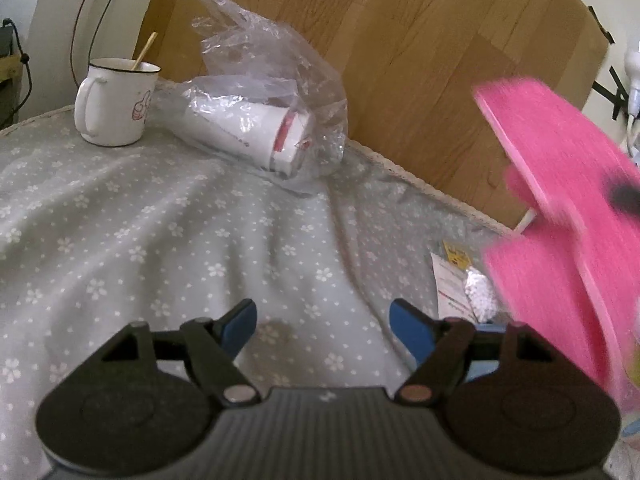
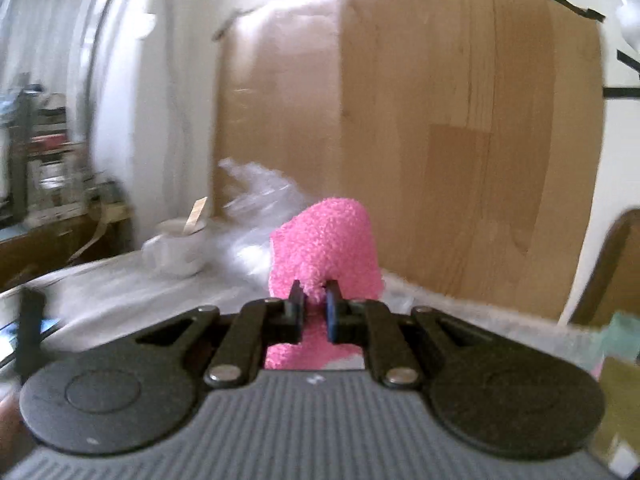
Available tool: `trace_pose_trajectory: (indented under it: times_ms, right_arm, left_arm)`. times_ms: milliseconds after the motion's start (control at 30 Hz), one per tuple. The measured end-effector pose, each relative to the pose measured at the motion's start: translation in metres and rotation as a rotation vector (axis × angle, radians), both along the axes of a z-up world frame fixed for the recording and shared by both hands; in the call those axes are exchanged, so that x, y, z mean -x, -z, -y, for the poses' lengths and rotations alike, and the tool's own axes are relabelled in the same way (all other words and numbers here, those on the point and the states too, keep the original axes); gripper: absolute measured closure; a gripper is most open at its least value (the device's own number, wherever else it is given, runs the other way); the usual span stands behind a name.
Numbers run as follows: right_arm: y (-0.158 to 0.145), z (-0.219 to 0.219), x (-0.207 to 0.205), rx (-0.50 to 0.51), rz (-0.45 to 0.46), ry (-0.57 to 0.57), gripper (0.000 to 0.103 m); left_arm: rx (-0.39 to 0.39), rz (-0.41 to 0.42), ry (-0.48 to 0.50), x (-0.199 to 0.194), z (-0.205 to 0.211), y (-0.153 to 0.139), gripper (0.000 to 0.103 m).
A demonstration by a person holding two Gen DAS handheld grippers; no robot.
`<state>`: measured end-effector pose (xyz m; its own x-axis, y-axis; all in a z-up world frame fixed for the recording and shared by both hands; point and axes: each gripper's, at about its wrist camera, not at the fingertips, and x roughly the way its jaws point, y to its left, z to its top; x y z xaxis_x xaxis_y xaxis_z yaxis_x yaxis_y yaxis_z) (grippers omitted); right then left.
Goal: Organize soft objects
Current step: 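Grasp the pink towel with the right gripper and lift it, then carry the pink towel into the pink tin and open the right gripper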
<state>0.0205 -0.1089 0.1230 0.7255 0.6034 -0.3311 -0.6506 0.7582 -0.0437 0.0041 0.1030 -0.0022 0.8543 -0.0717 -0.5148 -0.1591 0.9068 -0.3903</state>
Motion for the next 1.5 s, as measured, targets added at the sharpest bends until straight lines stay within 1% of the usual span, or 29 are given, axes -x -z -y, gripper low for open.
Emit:
trace_pose_trajectory:
  times_ms: [100,133,233,267,300,333,367,400,467,500,533,600,667,700,733,800,867,933,967,1000,1033,1067,1100,1133,1167,1200,1267,1333,1500]
  right_arm:
    - [0.028,0.032,0.048,0.011,-0.099,-0.039,0.089]
    - [0.041,0.036,0.056,0.028,-0.119,-0.046,0.089]
    - [0.077,0.043,0.089,0.122,-0.143,-0.028,0.088]
    - [0.091,0.043,0.096,0.138,-0.17,-0.024,0.087]
    - [0.101,0.043,0.1,0.148,-0.192,-0.019,0.084]
    - [0.11,0.042,0.105,0.164,-0.198,-0.012,0.082]
    - [0.117,0.042,0.111,0.171,-0.156,0.0,0.082]
    - [0.117,0.041,0.116,0.179,-0.128,0.001,0.079]
    - [0.113,0.041,0.117,0.182,-0.119,-0.004,0.068]
    - [0.108,0.044,0.117,0.161,-0.125,-0.011,0.048]
    - [0.104,0.046,0.117,0.128,-0.13,-0.012,0.032]
    - [0.098,0.053,0.117,0.077,-0.115,-0.006,0.027]
    - [0.097,0.056,0.115,0.07,-0.103,0.005,0.023]
    - [0.099,0.056,0.113,0.071,-0.102,0.017,0.016]
    - [0.102,0.054,0.109,0.073,-0.109,0.032,0.011]
    - [0.109,0.055,0.1,0.083,-0.153,0.051,0.01]
    - [0.118,0.055,0.094,0.091,-0.198,0.057,0.008]
    - [0.125,0.053,0.09,0.101,-0.25,0.062,0.008]
    - [0.124,0.052,0.091,0.106,-0.251,0.057,0.009]
    - [0.123,0.049,0.09,0.116,-0.25,0.048,0.016]
    - [0.123,0.047,0.092,0.125,-0.234,0.041,0.028]
    - [0.123,0.045,0.094,0.127,-0.216,0.036,0.037]
    - [0.123,0.045,0.097,0.123,-0.199,0.019,0.056]
    - [0.124,0.045,0.1,0.126,-0.183,0.025,0.064]
    - [0.125,0.047,0.101,0.125,-0.169,0.041,0.067]
    - [0.126,0.049,0.101,0.111,-0.166,0.05,0.072]
    - [0.122,0.055,0.101,0.079,-0.15,0.066,0.076]
    - [0.116,0.061,0.104,0.066,-0.092,0.093,0.077]
    - [0.086,0.085,0.11,0.013,0.08,0.199,0.077]
  left_arm:
    - [-0.045,0.007,0.026,0.002,0.009,-0.003,0.027]
    - [-0.062,0.01,0.039,0.002,0.013,-0.004,0.027]
    - [-0.111,0.006,0.066,0.006,0.027,-0.007,0.027]
    - [-0.114,0.004,0.072,0.009,0.03,-0.008,0.027]
    - [-0.103,0.005,0.076,0.015,0.032,-0.008,0.027]
    - [-0.087,0.006,0.081,0.021,0.033,-0.009,0.027]
    - [-0.069,0.001,0.091,0.028,0.034,-0.009,0.027]
    - [-0.055,-0.013,0.106,0.035,0.036,-0.01,0.027]
    - [-0.057,-0.027,0.131,0.048,0.042,-0.015,0.027]
    - [-0.061,-0.027,0.142,0.055,0.045,-0.019,0.027]
    - [-0.065,-0.028,0.153,0.06,0.048,-0.023,0.026]
    - [-0.074,-0.043,0.185,0.067,0.057,-0.031,0.024]
    - [-0.072,-0.066,0.218,0.069,0.068,-0.035,0.021]
    - [-0.061,-0.082,0.245,0.067,0.074,-0.036,0.018]
    - [-0.049,-0.097,0.274,0.066,0.081,-0.036,0.015]
    - [-0.035,-0.127,0.316,0.063,0.096,-0.035,0.013]
    - [-0.05,-0.127,0.358,0.063,0.112,-0.035,0.012]
    - [-0.079,-0.14,0.381,0.061,0.125,-0.031,0.011]
    - [-0.089,-0.158,0.39,0.058,0.131,-0.028,0.012]
    - [-0.094,-0.188,0.399,0.054,0.135,-0.022,0.018]
    - [-0.089,-0.225,0.41,0.05,0.138,-0.015,0.024]
    - [-0.113,-0.201,0.406,0.052,0.142,-0.013,0.027]
    - [-0.133,-0.201,0.417,0.053,0.146,-0.011,0.037]
    - [-0.146,-0.192,0.425,0.056,0.148,-0.012,0.053]
    - [-0.103,-0.193,0.456,0.056,0.146,-0.013,0.064]
    - [-0.058,-0.197,0.47,0.055,0.144,-0.015,0.07]
    - [-0.036,-0.186,0.477,0.054,0.143,-0.022,0.071]
    - [-0.051,-0.145,0.494,0.056,0.153,-0.035,0.071]
    - [-0.104,0.009,0.577,0.056,0.188,-0.081,0.071]
